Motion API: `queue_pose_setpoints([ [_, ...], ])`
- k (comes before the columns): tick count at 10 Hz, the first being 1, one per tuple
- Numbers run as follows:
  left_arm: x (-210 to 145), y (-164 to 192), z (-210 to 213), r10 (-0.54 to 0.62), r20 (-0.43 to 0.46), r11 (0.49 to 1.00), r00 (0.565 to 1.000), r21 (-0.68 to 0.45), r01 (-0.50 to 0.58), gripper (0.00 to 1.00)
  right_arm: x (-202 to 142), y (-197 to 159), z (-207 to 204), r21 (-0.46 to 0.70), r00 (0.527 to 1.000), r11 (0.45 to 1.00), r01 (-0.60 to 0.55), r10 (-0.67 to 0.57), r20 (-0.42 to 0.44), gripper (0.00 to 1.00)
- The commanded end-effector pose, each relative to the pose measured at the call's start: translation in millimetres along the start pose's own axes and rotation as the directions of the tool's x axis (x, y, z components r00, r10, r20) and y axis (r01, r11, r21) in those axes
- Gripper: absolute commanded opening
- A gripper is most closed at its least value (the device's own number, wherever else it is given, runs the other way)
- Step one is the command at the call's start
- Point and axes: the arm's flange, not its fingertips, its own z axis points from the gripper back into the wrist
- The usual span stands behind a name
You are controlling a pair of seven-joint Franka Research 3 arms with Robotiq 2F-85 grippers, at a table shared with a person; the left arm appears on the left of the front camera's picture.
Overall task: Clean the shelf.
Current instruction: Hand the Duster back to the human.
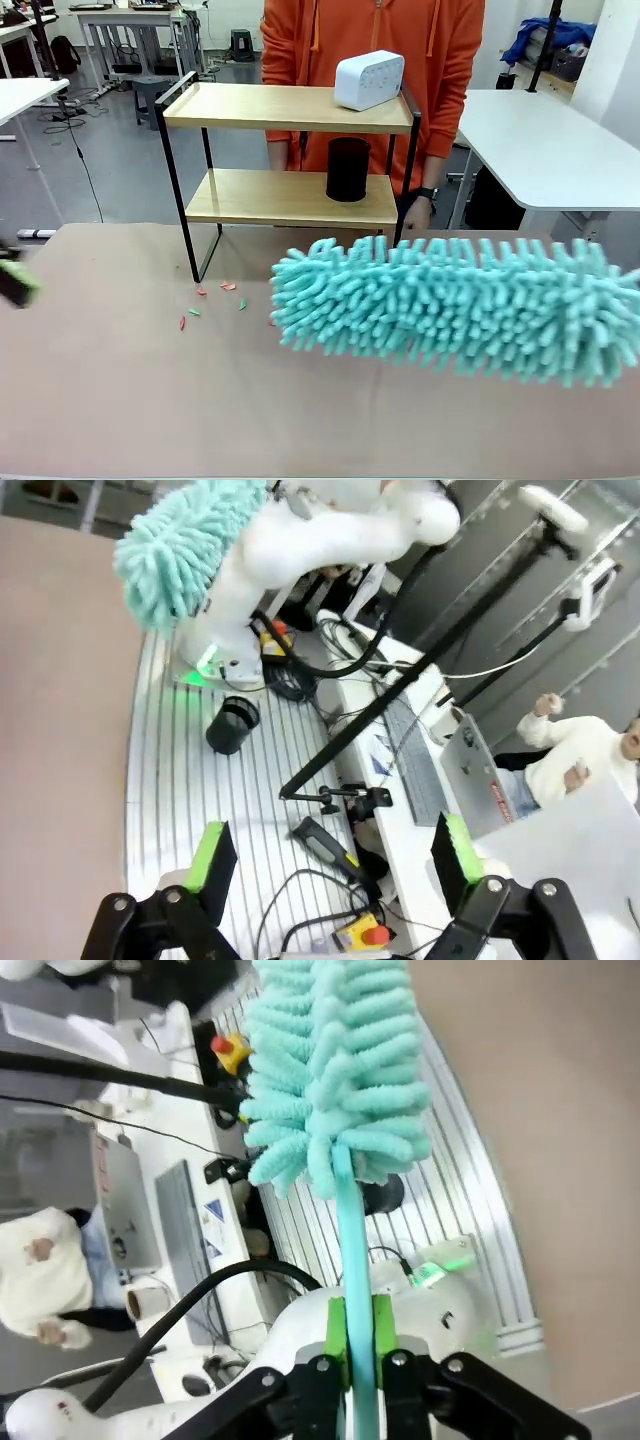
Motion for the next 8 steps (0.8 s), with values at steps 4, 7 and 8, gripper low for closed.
queue_pose_setpoints([
  [4,59,78,-90,0.061,0.015,0.97,0.998,0.236,-0.063,1.0,71,-12,-3,0.044,0.988,0.997,-0.059,0.065,-0.142,0.13],
  [7,83,106,-99,0.095,0.043,0.983,0.995,0.153,-0.101,1.0,80,-29,-9,0.08,0.982,0.993,-0.083,0.095,-0.164,0.13],
  [8,85,116,-108,0.111,0.019,0.985,0.994,0.133,-0.112,1.0,84,-36,-7,0.096,0.984,0.99,-0.101,0.113,-0.136,0.13],
])
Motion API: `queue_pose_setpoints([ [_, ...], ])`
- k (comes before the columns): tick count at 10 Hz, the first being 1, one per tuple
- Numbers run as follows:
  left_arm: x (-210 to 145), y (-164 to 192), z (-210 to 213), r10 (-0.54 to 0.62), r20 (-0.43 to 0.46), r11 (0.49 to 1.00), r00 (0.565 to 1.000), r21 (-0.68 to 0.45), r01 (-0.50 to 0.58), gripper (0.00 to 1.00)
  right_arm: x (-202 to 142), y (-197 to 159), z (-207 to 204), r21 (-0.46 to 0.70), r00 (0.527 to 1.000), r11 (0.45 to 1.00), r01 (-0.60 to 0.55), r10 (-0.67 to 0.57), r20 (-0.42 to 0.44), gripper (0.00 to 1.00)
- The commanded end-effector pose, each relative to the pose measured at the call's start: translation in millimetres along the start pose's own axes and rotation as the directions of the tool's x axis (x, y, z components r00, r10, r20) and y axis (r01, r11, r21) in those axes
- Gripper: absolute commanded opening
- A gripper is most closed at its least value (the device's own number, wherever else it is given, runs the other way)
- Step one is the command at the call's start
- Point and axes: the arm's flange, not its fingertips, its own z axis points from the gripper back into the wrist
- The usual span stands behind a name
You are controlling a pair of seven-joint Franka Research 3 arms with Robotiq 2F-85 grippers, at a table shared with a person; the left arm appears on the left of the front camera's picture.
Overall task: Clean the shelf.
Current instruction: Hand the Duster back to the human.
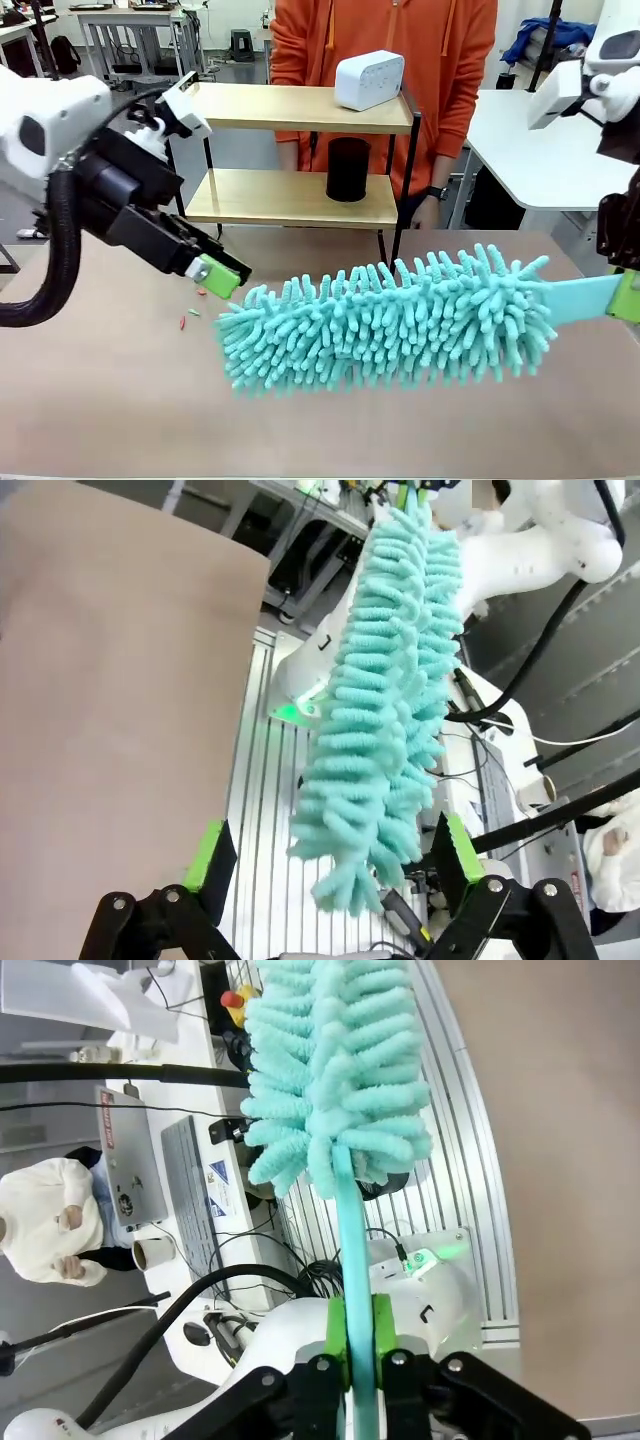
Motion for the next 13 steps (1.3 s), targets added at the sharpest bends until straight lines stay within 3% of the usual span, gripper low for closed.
queue_pose_setpoints([
  [1,13,6,-13,0.017,-0.016,0.999,1.0,-0.049,-0.018,1.0,4,-10,13,0.015,0.998,0.999,-0.048,0.047,0.034,0.13],
  [7,12,6,-52,-0.006,-0.102,0.994,0.995,-0.106,-0.005,1.0,-2,-34,19,0.069,0.997,0.997,-0.04,0.035,0.065,0.13],
  [13,8,-2,-55,-0.031,-0.101,0.989,0.994,-0.15,0.016,1.0,-4,-32,17,0.07,0.997,0.997,-0.036,0.031,0.073,0.13],
])
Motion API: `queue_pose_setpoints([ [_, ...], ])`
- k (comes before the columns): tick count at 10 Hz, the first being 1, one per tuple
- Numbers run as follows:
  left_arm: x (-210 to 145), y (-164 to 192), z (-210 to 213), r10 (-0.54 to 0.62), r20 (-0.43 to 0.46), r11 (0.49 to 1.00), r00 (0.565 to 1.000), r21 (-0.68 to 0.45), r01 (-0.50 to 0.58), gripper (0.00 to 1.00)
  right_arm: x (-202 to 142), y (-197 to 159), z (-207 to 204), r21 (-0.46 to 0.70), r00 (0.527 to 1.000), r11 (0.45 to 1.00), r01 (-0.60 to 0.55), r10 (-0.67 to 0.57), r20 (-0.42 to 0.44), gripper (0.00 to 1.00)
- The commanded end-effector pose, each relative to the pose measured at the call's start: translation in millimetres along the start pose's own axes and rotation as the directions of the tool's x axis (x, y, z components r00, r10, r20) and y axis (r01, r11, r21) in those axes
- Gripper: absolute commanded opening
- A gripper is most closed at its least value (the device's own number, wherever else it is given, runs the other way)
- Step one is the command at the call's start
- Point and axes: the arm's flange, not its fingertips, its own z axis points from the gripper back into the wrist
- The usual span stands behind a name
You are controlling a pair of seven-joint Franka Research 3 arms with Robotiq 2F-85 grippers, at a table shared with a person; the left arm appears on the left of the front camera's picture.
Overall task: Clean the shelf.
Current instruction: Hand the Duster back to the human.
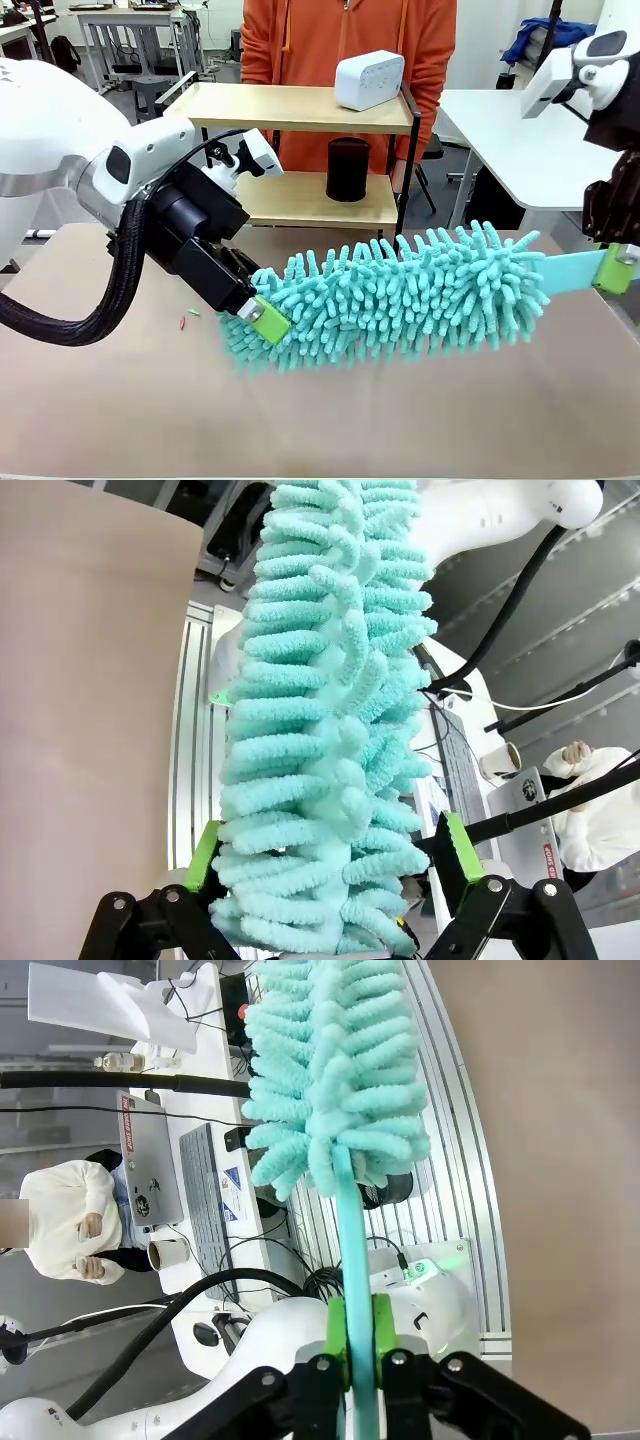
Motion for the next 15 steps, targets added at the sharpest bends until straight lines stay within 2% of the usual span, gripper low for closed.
queue_pose_setpoints([
  [1,-1.8,-4.2,0.8,-0.02,-0.01,1.0,1.0,-0.01,0.02,1.0,-0.8,1.8,0.5,0.008,0.999,1.0,-0.027,0.027,0.035,0.13],
  [2,-2.3,-5.2,-0.5,-0.024,-0.012,1.0,1.0,-0.011,0.024,1.0,-1.6,2.1,0.3,0.008,0.999,1.0,-0.026,0.025,0.037,0.13],
  [3,-2.3,-5.3,-2.0,-0.036,-0.024,0.999,0.999,0.0,0.036,0.45,-2.4,2.5,0.0,0.007,0.999,1.0,-0.024,0.024,0.038,0.13],
  [4,-2.6,-5.9,-2.8,-0.038,-0.027,0.999,0.999,0.0,0.038,0.41,-2.9,3.0,-0.1,0.005,0.999,1.0,-0.022,0.022,0.037,0.13],
  [5,-2.5,-6.5,-3.1,-0.04,-0.027,0.999,0.999,-0.001,0.04,0.0,-3.4,3.7,-0.2,0.003,0.999,1.0,-0.023,0.023,0.04,0.13],
  [7,-3.4,-7.6,-2.9,-0.044,-0.029,0.999,0.999,0.001,0.044,0.0,-3.8,4.2,-1.1,0.003,0.999,1.0,-0.024,0.024,0.042,0.13],
  [8,-3.7,-8.0,-3.0,-0.044,-0.027,0.999,0.999,-0.002,0.043,0.14,-4.1,4.4,-1.5,0.004,0.999,1.0,-0.025,0.025,0.041,0.13],
  [9,-3.9,-8.1,-3.0,-0.042,-0.024,0.999,0.999,-0.001,0.042,0.05,-4.3,4.3,-1.8,0.005,0.999,1.0,-0.024,0.024,0.041,0.13],
  [10,-4.2,-8.2,-2.2,-0.044,-0.02,0.999,0.999,-0.003,0.044,0.0,-4.1,4.2,-2.1,0.007,0.999,1.0,-0.021,0.021,0.039,0.13],
  [15,-6.0,-9.3,-0.9,-0.057,-0.022,0.998,0.998,-0.006,0.057,0.0,-6.9,3.0,-3.5,0.016,0.999,1.0,-0.021,0.021,0.046,0.13],
])
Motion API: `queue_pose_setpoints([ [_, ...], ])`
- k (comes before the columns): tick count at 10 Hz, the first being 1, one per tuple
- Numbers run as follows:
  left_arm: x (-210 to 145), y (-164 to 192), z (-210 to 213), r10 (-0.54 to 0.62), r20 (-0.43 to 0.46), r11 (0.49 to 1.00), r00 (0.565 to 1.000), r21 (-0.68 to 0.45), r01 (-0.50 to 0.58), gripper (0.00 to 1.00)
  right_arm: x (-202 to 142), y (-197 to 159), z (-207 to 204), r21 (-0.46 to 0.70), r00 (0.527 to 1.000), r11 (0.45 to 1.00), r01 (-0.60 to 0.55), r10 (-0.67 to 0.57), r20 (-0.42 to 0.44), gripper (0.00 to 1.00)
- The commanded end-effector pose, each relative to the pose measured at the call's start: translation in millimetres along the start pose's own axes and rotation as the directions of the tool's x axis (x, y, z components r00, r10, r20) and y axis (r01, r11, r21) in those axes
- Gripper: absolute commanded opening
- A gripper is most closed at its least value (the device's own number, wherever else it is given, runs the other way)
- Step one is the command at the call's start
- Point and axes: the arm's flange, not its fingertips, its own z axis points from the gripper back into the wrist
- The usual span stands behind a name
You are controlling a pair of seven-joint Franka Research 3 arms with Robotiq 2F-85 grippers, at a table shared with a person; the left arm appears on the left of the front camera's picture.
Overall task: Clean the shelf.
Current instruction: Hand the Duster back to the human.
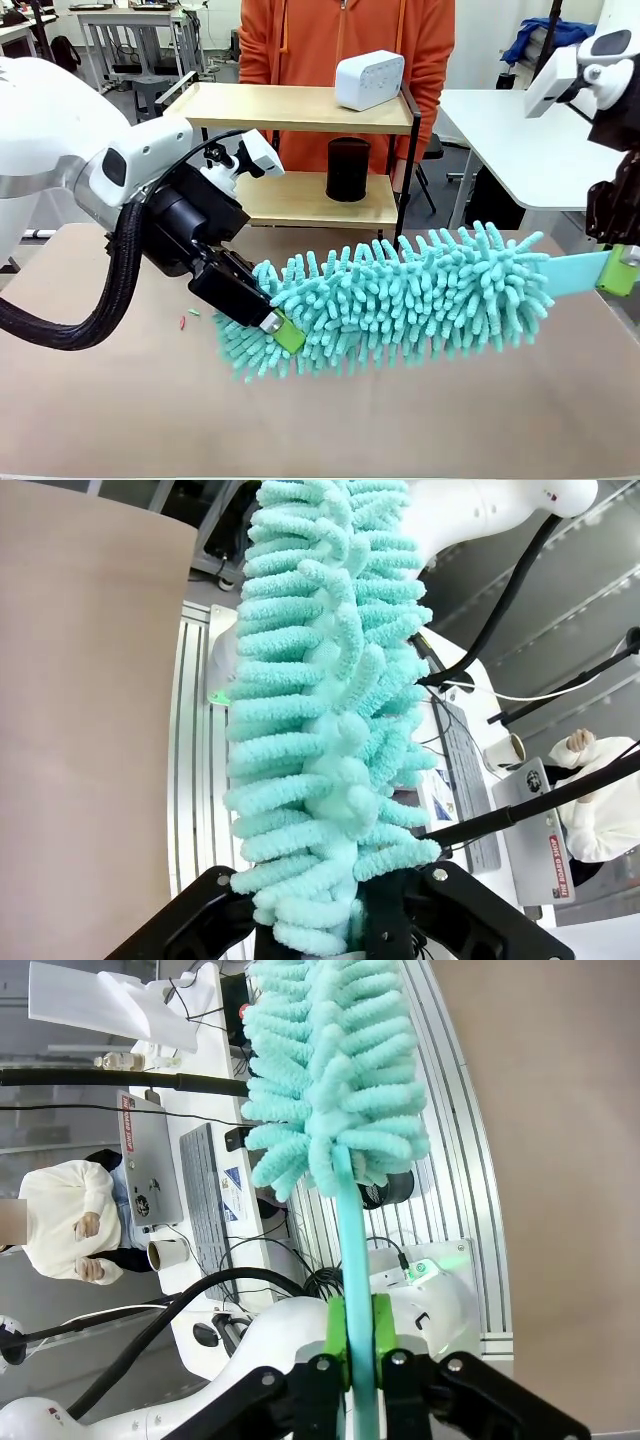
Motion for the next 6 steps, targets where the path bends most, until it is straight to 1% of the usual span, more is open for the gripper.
queue_pose_setpoints([
  [1,-5,-6,1,-0.027,-0.013,1.0,1.0,-0.007,0.027,0.0,-7,0,-2,0.021,0.998,0.999,-0.031,0.029,0.06,0.73],
  [2,-6,-8,4,-0.033,-0.016,0.999,0.999,-0.009,0.033,0.0,-11,-1,0,0.026,0.995,0.999,-0.03,0.028,0.094,0.73],
  [3,-8,-11,6,-0.044,-0.023,0.999,0.999,-0.012,0.044,0.0,-15,-4,3,0.035,0.991,0.999,-0.023,0.018,0.132,1.0],
  [4,-10,-14,8,-0.056,-0.025,0.998,0.998,-0.018,0.056,0.0,-21,-12,6,0.065,0.98,0.998,-0.008,-0.005,0.199,0.76],
  [5,-13,-18,11,-0.065,-0.024,0.998,0.998,-0.023,0.064,0.0,-28,-18,10,0.118,0.962,0.993,-0.013,-0.02,0.273,1.0],
  [6,-17,-22,16,-0.071,-0.02,0.997,0.997,-0.034,0.07,0.0,-38,-33,18,0.184,0.904,0.978,0.096,-0.163,0.395,1.0],
])
